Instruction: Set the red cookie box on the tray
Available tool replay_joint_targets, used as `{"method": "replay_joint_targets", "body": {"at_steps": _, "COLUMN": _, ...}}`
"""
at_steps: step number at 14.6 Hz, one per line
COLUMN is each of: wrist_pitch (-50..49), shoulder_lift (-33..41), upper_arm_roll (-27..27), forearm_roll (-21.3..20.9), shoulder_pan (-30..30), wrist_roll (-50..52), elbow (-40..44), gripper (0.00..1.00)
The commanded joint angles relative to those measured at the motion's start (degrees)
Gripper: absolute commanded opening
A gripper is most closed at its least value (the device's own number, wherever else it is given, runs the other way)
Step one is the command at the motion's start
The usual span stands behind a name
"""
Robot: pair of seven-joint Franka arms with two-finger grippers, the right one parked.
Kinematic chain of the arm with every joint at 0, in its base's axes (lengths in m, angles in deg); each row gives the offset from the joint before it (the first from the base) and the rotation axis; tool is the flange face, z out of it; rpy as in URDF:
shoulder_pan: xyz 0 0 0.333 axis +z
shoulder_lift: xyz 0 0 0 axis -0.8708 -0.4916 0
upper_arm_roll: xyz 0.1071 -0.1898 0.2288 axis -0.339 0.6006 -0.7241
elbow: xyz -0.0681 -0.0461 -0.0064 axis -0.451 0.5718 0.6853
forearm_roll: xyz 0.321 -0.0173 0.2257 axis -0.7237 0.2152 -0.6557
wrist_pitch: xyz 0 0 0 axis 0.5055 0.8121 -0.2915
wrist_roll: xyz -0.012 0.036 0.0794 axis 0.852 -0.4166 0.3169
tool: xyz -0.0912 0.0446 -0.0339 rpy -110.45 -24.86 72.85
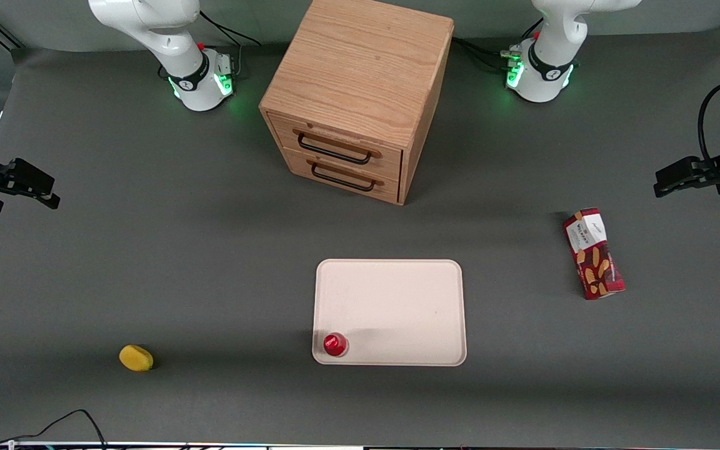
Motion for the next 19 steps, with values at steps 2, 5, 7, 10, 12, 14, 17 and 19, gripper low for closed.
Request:
{"method": "replay_joint_targets", "body": {"at_steps": 2, "wrist_pitch": -1.5, "shoulder_lift": -1.3, "upper_arm_roll": -1.0, "forearm_roll": 0.5, "shoulder_pan": -1.2, "wrist_roll": 0.1, "elbow": 2.1, "gripper": 1.0}}
{"method": "replay_joint_targets", "body": {"at_steps": 5, "wrist_pitch": -1.6, "shoulder_lift": -1.3, "upper_arm_roll": -1.1, "forearm_roll": 0.5, "shoulder_pan": -0.1, "wrist_roll": -0.1, "elbow": 1.4, "gripper": 1.0}}
{"method": "replay_joint_targets", "body": {"at_steps": 7, "wrist_pitch": -1.8, "shoulder_lift": -1.6, "upper_arm_roll": -1.1, "forearm_roll": -0.1, "shoulder_pan": -0.4, "wrist_roll": -0.5, "elbow": -0.1, "gripper": 1.0}}
{"method": "replay_joint_targets", "body": {"at_steps": 10, "wrist_pitch": 1.4, "shoulder_lift": -1.8, "upper_arm_roll": -1.1, "forearm_roll": 0.2, "shoulder_pan": 0.1, "wrist_roll": -0.6, "elbow": -5.9, "gripper": 1.0}}
{"method": "replay_joint_targets", "body": {"at_steps": 12, "wrist_pitch": 8.3, "shoulder_lift": -1.3, "upper_arm_roll": -1.1, "forearm_roll": -0.1, "shoulder_pan": 0.8, "wrist_roll": -1.0, "elbow": -13.6, "gripper": 1.0}}
{"method": "replay_joint_targets", "body": {"at_steps": 14, "wrist_pitch": 15.4, "shoulder_lift": -1.4, "upper_arm_roll": -1.1, "forearm_roll": 0.0, "shoulder_pan": 2.8, "wrist_roll": -2.2, "elbow": -19.3, "gripper": 1.0}}
{"method": "replay_joint_targets", "body": {"at_steps": 17, "wrist_pitch": 27.6, "shoulder_lift": -1.8, "upper_arm_roll": -1.1, "forearm_roll": 0.2, "shoulder_pan": 4.9, "wrist_roll": -3.4, "elbow": -28.3, "gripper": 1.0}}
{"method": "replay_joint_targets", "body": {"at_steps": 19, "wrist_pitch": 35.7, "shoulder_lift": -1.8, "upper_arm_roll": -1.1, "forearm_roll": 0.4, "shoulder_pan": 5.0, "wrist_roll": -3.3, "elbow": -34.7, "gripper": 1.0}}
